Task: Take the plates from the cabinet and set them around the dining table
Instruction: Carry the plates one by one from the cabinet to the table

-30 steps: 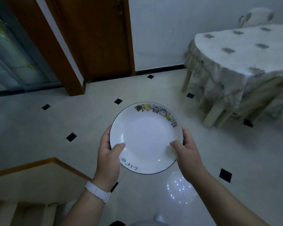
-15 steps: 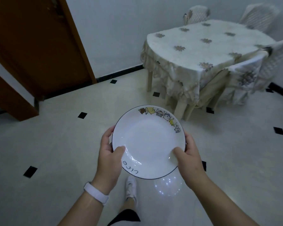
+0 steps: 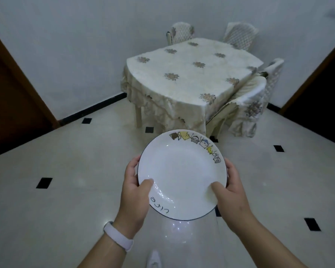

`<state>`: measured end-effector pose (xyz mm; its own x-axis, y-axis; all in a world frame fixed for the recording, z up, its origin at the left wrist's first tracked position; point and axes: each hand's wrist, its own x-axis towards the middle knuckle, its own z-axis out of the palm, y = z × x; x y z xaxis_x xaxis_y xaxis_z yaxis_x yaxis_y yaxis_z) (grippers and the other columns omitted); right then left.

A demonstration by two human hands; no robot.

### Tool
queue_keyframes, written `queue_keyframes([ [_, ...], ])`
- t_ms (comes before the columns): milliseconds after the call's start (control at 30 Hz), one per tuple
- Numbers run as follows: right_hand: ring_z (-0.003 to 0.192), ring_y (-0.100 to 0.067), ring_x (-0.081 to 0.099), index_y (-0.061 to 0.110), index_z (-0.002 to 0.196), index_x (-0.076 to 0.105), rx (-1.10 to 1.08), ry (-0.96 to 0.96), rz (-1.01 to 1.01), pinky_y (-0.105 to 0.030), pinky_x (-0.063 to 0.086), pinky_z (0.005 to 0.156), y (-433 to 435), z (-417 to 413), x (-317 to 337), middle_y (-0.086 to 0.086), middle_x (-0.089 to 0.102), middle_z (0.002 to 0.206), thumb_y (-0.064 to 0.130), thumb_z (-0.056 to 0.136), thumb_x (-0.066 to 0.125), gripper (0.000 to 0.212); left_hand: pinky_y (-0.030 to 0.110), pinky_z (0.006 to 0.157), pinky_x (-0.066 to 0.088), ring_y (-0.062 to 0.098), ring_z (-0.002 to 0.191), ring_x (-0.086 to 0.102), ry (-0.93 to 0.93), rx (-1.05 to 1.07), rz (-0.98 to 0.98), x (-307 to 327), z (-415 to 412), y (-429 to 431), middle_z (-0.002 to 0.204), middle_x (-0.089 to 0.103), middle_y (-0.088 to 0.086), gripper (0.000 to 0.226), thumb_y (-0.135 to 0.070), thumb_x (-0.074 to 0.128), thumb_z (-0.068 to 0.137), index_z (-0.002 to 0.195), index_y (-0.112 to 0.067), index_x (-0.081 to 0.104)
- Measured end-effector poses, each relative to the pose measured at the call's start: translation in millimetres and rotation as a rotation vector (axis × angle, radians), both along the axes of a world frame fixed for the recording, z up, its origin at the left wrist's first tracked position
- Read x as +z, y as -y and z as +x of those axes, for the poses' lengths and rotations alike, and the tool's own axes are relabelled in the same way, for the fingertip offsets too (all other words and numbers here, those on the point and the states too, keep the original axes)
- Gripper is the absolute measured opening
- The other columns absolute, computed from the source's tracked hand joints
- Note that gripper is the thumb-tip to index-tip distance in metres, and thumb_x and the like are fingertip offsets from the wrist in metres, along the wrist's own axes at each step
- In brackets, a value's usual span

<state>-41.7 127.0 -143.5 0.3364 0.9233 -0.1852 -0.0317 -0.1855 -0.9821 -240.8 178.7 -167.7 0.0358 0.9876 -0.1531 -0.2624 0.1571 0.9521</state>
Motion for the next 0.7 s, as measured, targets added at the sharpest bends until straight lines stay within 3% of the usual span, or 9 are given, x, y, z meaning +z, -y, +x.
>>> queue_keyframes([
  [100, 0.092, -0.023, 0.067, 0.049, 0.116, 0.049, -0.095, 0.032, 0.017, -0.036, 0.058, 0.060, -16.1, 7.7, 2.9, 0.021, 0.066, 0.100, 0.012, 0.067, 0.045, 0.061, 0.047, 0.082, 0.052, 0.023, 0.108, 0.064, 0.009, -0.104, 0.024, 4.6, 16.3, -37.6, 0.116, 0.067, -0.016, 0.057, 0.002, 0.049, 0.084, 0.121, -0.042, 0.053],
  [200, 0.094, -0.017, 0.067, 0.047, 0.116, 0.051, -0.205, 0.039, 0.047, -0.045, 0.059, 0.072, -23.7, 22.7, 5.3, 0.020, 0.067, 0.101, 0.010, 0.067, 0.046, 0.062, 0.036, 0.083, 0.052, 0.014, 0.106, 0.065, 0.035, -0.180, 0.048, 8.3, 38.1, -60.0, 0.115, 0.068, -0.016, 0.057, -0.006, 0.050, 0.076, 0.122, -0.039, 0.054],
  [467, 0.085, -0.002, 0.066, 0.038, 0.119, 0.051, -0.413, 0.024, 0.077, -0.021, 0.054, 0.061, -38.5, 74.3, -4.2, 0.022, 0.068, 0.095, 0.006, 0.065, 0.045, 0.063, 0.036, 0.084, 0.054, 0.015, 0.106, 0.065, 0.017, -0.339, 0.041, 1.7, 107.2, -99.8, 0.116, 0.069, -0.012, 0.058, -0.005, 0.050, 0.074, 0.121, -0.039, 0.055],
  [700, 0.090, -0.009, 0.067, 0.034, 0.121, 0.053, -0.437, -0.062, 0.076, -0.025, 0.055, 0.064, -81.1, 143.2, -23.7, 0.013, 0.069, 0.102, 0.006, 0.064, 0.046, 0.064, 0.033, 0.079, 0.053, 0.017, 0.109, 0.065, -0.053, -0.340, 0.020, -3.2, 175.1, -142.5, 0.117, 0.069, -0.012, 0.061, 0.007, 0.050, 0.083, 0.120, -0.042, 0.058],
])
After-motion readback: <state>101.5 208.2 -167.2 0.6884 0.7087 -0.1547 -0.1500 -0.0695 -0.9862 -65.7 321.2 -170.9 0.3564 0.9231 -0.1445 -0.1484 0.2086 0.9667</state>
